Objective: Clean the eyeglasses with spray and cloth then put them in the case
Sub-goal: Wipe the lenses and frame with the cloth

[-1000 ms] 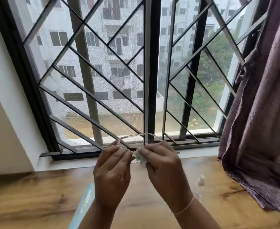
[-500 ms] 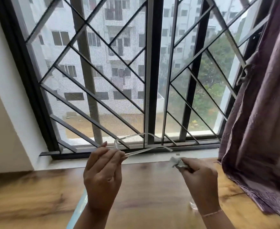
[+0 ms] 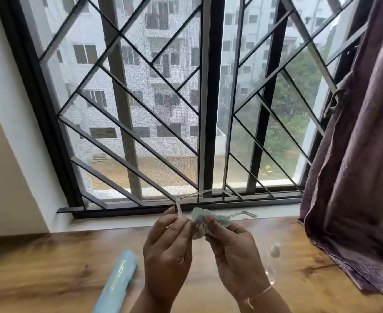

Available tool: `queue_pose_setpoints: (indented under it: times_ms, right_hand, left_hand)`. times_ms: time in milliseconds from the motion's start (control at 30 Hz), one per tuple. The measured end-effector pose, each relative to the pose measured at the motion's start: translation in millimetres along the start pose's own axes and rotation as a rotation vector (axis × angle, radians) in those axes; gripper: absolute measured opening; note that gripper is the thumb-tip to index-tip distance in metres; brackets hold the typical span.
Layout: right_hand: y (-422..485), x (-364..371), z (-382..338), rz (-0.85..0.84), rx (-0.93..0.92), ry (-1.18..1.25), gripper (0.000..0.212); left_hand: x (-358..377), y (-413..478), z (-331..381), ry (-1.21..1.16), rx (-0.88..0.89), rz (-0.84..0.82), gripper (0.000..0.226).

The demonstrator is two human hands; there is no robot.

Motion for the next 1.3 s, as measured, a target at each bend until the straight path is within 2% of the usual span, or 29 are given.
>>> queue_pose_setpoints:
  times_ms: [167, 267, 333, 400, 500, 567, 667, 700, 733, 833, 900, 1000, 1133, 1167, 1200, 1300]
  right_hand:
    - [0.6, -0.1, -4.5, -0.081, -0.004, -0.066, 0.004]
    - [-0.3, -6.5, -15.0, -0.155, -0.024, -0.207, 0.011]
    - [-1.7, -12.4, -22.0, -0.221, -0.009, -0.277, 0.022]
    - [-4.8, -16.3, -29.7, -0.301, 0.004, -0.334, 0.038]
    - [-11.3, -20.3, -40.3, -0.425, 0.012, -0.349, 0.046]
    - [-15.5, -18.0, -45.1, -0.537, 0.014, -0.349, 0.036]
    - [-20.0, -13.7, -47.4, -0.67, 0.02, -0.39, 0.019]
    - [-20.5, -14.3, -47.0, -0.687, 0.031, -0.394, 0.016]
    - [-20.8, -15.8, -46.3, -0.696, 0.039, -0.389, 0.014]
    - [-21.5, -18.2, -44.7, -0.726, 0.032, -0.373, 0.017]
    - [-21.5, -19.5, -44.4, -0.722, 0.008, -0.387, 0.016]
    - [-21.6, -23.3, -43.4, -0.708, 0.013, -0.403, 0.014]
    - [-20.5, -28.3, -38.7, -0.691, 0.039, -0.355, 0.012]
    - [-18.2, -30.7, -36.6, -0.635, 0.054, -0.338, 0.015]
    - [-14.6, -36.9, -33.7, -0.538, 0.072, -0.329, 0.027]
    - [-5.1, -63.7, -29.0, -0.147, 0.022, -0.355, 0.062]
  left_hand:
    - [-1.9, -6.9, -1.4, -0.076, 0.008, -0.048, 0.014]
    - [-4.0, -12.2, -8.7, -0.187, -0.032, -0.157, 0.038]
    - [-6.7, -17.3, -31.2, -0.338, -0.31, -0.195, 0.06]
    - [-3.9, -33.0, -60.0, -0.551, -0.729, -0.156, 0.072]
    - [18.4, -53.6, -88.1, -1.059, -1.218, -0.062, 0.054]
    - [21.6, -54.4, -94.9, -1.206, -1.345, -0.05, 0.049]
    - [23.8, -44.0, -92.1, -1.373, -1.333, -0.163, 0.09]
    - [24.2, -39.0, -88.7, -1.403, -1.311, -0.21, 0.093]
    - [25.0, -34.4, -84.8, -1.417, -1.294, -0.256, 0.086]
    - [26.8, -27.3, -77.9, -1.401, -1.283, -0.302, 0.041]
    - [26.6, -26.4, -76.0, -1.383, -1.279, -0.33, 0.025]
    - [22.3, -23.9, -74.6, -1.385, -1.272, -0.353, 0.017]
    - [17.7, -18.5, -73.1, -1.35, -1.24, -0.394, 0.024]
    - [15.6, -16.2, -73.8, -1.343, -1.245, -0.369, 0.026]
    - [13.4, -14.2, -76.0, -1.338, -1.253, -0.331, 0.028]
    - [5.1, -4.6, -83.7, -1.213, -1.223, -0.223, 0.019]
Point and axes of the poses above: each hand's wrist, its own y-axis towards the middle knuckle, its own x-axis out of the palm, z = x × y, the point moved 6 cm from there along y, towards the middle knuckle, and after that the axes turned 12 degrees about -z, right-handed, at the moved point
